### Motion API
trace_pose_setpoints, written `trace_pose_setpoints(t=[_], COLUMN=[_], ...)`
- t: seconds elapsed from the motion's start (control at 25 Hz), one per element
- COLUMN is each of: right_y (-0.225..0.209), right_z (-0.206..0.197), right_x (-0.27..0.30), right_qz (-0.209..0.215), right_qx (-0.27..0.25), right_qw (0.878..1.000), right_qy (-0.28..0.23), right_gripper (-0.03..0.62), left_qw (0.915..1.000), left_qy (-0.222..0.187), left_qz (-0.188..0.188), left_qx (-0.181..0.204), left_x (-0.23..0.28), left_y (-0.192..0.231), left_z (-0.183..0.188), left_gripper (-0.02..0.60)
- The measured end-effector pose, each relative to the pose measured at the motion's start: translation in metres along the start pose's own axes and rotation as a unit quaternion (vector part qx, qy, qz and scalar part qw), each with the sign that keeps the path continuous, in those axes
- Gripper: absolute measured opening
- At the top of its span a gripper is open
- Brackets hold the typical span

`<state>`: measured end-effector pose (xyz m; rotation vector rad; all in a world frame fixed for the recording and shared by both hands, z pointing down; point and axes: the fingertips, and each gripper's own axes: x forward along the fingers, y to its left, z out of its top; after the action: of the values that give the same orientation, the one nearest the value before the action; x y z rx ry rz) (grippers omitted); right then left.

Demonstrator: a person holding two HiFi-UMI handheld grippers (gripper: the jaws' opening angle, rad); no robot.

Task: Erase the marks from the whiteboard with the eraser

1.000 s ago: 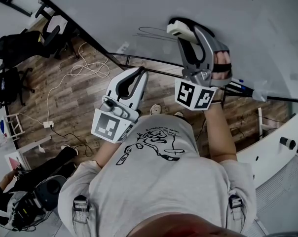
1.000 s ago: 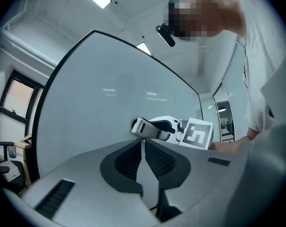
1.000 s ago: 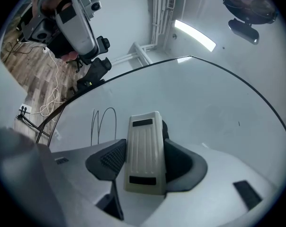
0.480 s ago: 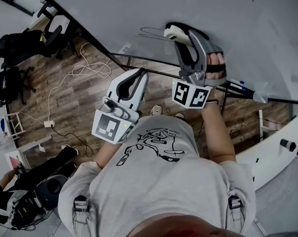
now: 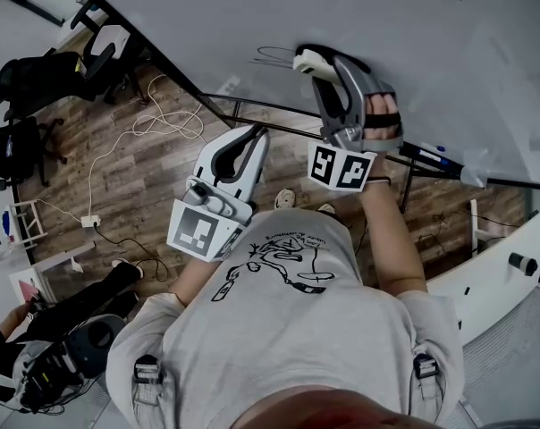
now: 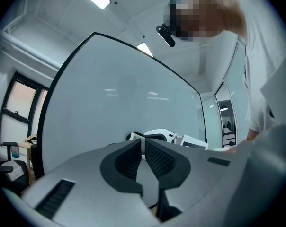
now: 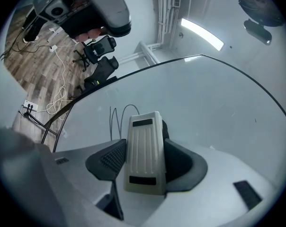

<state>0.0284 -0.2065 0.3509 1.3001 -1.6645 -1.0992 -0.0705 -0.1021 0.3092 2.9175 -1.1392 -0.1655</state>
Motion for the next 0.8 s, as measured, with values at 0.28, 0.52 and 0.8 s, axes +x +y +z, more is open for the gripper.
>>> trace_pose_setpoints(t=[0.28,0.52,0.8], right_y=[0.013,0.035,0.046], right_z=[-0.002,-0.003,-0.003], right_x=[0.005,0.01,0.013], right_qz=[0.004,0.021,0.032], right_qx=[-0.01,-0.02,-0.025], right_qw=[1.0,1.0,0.999], right_qy=[0.003,0.005,0.007], right_gripper=[0.258,0.256,0.258], left_qw=[1.0,1.0,0.9999], left_qy=[0.005,0.005,0.006], left_qz=[0.007,0.007,0.012], left_qx=[-0.003,-0.005,-0.006], left_x=[-0.002,-0.004,-0.007], left_y=[0.002,0.003,0.005], left_z=[-0.002,-0.003,-0.003], left_gripper=[0.04,0.04,0.04])
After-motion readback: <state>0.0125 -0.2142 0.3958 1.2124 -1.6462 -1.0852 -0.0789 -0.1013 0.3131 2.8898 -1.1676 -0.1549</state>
